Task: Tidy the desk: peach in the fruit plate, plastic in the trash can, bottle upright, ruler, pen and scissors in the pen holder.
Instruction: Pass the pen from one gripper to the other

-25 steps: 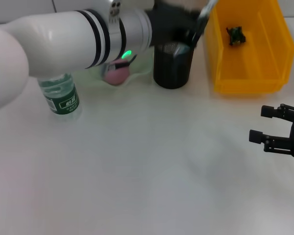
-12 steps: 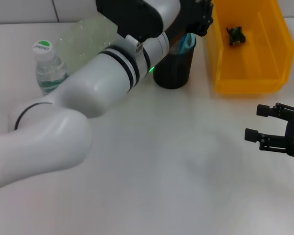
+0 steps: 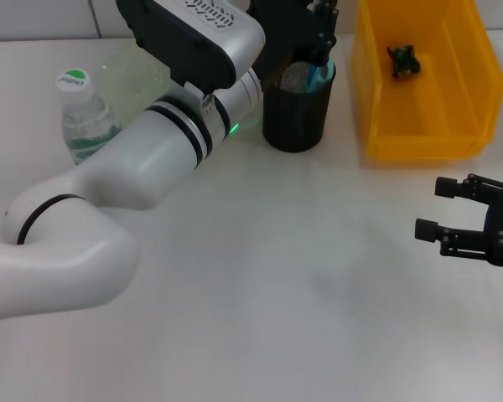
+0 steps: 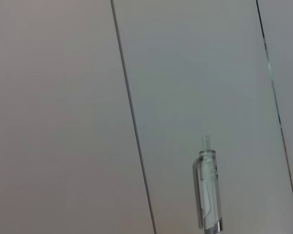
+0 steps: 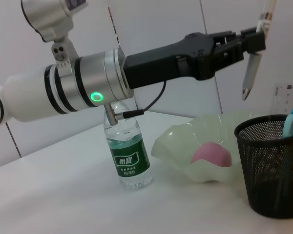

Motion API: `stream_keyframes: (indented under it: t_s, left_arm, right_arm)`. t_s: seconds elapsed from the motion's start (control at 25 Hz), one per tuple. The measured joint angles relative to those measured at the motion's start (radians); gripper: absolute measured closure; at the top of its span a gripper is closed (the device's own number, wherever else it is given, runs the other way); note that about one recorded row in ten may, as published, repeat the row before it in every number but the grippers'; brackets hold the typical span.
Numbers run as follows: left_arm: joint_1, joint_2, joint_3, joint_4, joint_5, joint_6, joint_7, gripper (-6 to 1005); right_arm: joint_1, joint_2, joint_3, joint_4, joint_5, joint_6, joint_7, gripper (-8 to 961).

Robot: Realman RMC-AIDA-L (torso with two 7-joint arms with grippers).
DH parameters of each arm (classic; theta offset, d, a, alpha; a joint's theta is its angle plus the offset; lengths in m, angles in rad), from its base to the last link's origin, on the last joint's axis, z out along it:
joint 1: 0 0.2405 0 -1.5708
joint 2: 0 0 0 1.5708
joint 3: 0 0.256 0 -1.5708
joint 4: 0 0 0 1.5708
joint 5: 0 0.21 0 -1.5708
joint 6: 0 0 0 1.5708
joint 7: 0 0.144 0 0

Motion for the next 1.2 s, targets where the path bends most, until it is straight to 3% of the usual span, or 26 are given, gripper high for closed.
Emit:
stream_keyframes:
  t_s: [0.24, 0.4, 0.68, 0.84, 1.2]
  left_arm:
    - [-0.001, 0.000, 0.015, -0.003, 0.002, -0.004, -0.002, 830]
    - [0.008, 0.000, 0.022, 0.003, 0.004, -0.019, -0.003, 827]
    - [0.037, 0.002, 0.053, 0.012, 0.064, -0.093, -0.003, 820]
    - [0.046, 0.002, 0.074, 0.018, 0.101, -0.106, -0.003, 817]
    - [0.050, 0.002, 0.093, 0.011, 0.130, -0.112, -0.004, 809]
  right_arm:
    - [0.004, 0.001, 0.004, 0.001, 0.007, -0.006, 0.004, 119]
    - [-0.008, 0.001, 0.043, 0.005, 0.107, 0.004, 0.029, 119]
    - [-0.020, -0.011, 0.333, 0.172, 0.431, -0.037, 0.051, 119]
    - [0.007, -0.005, 0.337, 0.262, 0.555, -0.090, -0.004, 119]
    - [0.179, 0.001, 0.223, 0.443, 0.551, -0.030, -0.112, 120]
